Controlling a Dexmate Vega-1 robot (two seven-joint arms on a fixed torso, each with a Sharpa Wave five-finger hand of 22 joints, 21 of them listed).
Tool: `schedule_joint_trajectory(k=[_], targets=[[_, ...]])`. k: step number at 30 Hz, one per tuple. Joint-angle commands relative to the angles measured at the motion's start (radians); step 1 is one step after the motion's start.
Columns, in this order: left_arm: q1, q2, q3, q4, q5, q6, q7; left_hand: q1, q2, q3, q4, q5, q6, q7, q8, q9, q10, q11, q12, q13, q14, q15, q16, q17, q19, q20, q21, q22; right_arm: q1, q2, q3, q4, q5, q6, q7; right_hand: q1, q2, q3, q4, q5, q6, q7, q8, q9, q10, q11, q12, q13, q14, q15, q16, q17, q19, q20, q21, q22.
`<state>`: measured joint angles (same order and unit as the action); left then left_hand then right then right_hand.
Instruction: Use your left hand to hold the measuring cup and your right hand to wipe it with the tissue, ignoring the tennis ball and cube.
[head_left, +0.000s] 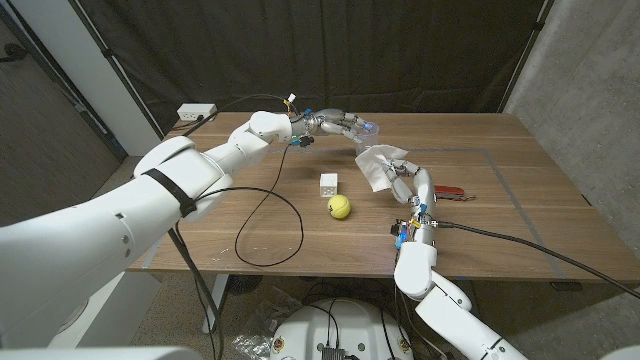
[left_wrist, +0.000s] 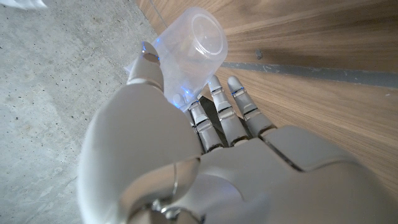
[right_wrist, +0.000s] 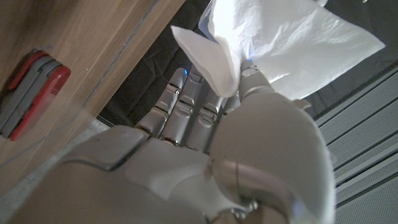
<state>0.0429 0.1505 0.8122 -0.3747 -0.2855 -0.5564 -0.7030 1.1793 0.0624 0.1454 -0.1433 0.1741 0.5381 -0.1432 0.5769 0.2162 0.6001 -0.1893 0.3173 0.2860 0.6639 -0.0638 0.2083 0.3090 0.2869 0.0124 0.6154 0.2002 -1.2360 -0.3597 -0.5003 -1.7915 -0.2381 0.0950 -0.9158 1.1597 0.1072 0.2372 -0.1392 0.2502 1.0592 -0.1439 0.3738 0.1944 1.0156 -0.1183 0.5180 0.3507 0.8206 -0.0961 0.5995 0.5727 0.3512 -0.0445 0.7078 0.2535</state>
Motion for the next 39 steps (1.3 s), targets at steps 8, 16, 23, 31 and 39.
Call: schedule_joint_trajectory(k=[8,16,23,31,39], targets=[[-0.012,-0.007,-0.016,0.009,-0.014,0.066,-0.050,-0.046,0.039,0.041,0.031,0.005,0.018,0.002,0.016,0.002,0.008,0.001,0.006,0.002,-0.003,-0.130,-0.004,0.005,-0.008,0.003,0.009,0.001,0.149,0.115,0.019,0.218,0.172,0.189,0.037,0.004,0.005,-0.009,0.000,-0.003,0.025,0.036,0.043,0.051,0.009,0.016,0.007,0.006,0.015,-0.132,0.008,0.010,-0.001,-0.014,0.017,0.005],[-0.022,-0.026,-0.014,0.014,-0.026,0.129,-0.054,-0.049,0.039,0.041,0.032,0.005,0.020,0.005,0.017,0.001,0.015,0.001,0.009,0.002,-0.002,-0.130,-0.003,0.006,-0.010,0.004,0.011,0.000,0.191,0.155,0.018,0.280,0.177,0.202,0.013,0.004,0.005,-0.010,0.001,-0.004,0.024,0.040,0.046,0.054,0.010,0.016,0.007,0.008,0.018,-0.132,0.010,0.014,-0.002,-0.014,0.024,0.007],[-0.030,-0.040,-0.004,0.015,-0.028,0.147,-0.060,-0.052,0.038,0.042,0.033,0.005,0.024,0.007,0.017,-0.003,0.020,0.002,0.011,0.002,-0.003,-0.131,-0.003,0.007,-0.010,0.003,0.013,0.000,0.222,0.189,0.010,0.321,0.150,0.167,-0.050,0.005,0.005,-0.012,0.000,-0.005,0.025,0.043,0.049,0.055,0.013,0.026,0.007,0.010,0.021,-0.132,0.015,0.017,-0.004,-0.012,0.031,0.008],[-0.025,-0.061,-0.038,0.019,-0.083,0.233,-0.090,-0.055,0.037,0.042,0.033,0.005,0.029,0.010,0.016,-0.009,0.019,0.004,0.010,0.002,-0.017,-0.124,-0.007,0.008,-0.017,0.007,0.013,0.000,0.261,0.203,-0.007,0.393,0.145,0.222,-0.070,0.006,0.007,-0.016,0.000,-0.007,0.027,0.050,0.051,0.054,0.020,0.028,0.008,0.013,0.022,-0.130,0.019,0.017,-0.003,-0.010,0.041,0.010],[-0.028,-0.064,-0.034,0.020,-0.083,0.253,-0.087,-0.058,0.037,0.043,0.034,0.005,0.034,0.009,0.016,-0.012,0.021,0.004,0.009,0.002,-0.020,-0.127,-0.006,0.009,-0.021,0.008,0.014,0.000,0.280,0.210,-0.021,0.406,0.136,0.204,-0.079,0.007,0.006,-0.018,0.000,-0.009,0.030,0.051,0.053,0.052,0.022,0.029,0.007,0.015,0.024,-0.130,0.022,0.017,-0.003,-0.010,0.051,0.013]])
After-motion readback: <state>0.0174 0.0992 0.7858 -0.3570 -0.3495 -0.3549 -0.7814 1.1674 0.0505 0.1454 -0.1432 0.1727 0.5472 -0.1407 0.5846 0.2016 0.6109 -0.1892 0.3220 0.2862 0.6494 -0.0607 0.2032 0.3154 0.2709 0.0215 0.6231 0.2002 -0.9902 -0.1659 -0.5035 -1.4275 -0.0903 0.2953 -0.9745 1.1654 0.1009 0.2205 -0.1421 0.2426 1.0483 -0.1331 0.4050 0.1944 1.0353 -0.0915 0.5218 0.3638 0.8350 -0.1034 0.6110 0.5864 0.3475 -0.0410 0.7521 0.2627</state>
